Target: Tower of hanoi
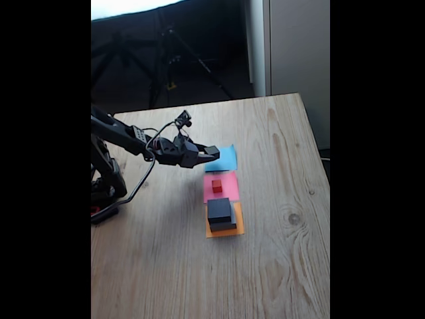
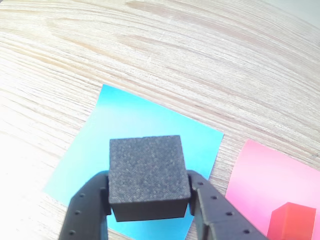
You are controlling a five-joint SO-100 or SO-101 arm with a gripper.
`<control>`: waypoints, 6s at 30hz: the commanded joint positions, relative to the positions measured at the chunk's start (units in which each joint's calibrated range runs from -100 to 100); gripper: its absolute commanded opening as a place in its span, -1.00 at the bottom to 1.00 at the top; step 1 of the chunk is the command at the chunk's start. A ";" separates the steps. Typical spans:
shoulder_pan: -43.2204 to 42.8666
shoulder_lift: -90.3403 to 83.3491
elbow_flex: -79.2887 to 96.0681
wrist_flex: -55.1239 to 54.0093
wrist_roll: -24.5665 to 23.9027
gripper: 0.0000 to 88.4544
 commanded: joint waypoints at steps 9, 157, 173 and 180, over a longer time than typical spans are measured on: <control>0.51 11.04 -4.72 -10.32 0.52 -0.85; 48.82 -37.26 -23.17 59.13 0.52 0.10; 42.97 -39.07 -13.90 49.66 0.52 0.11; 36.62 -39.38 -9.99 49.66 0.52 0.11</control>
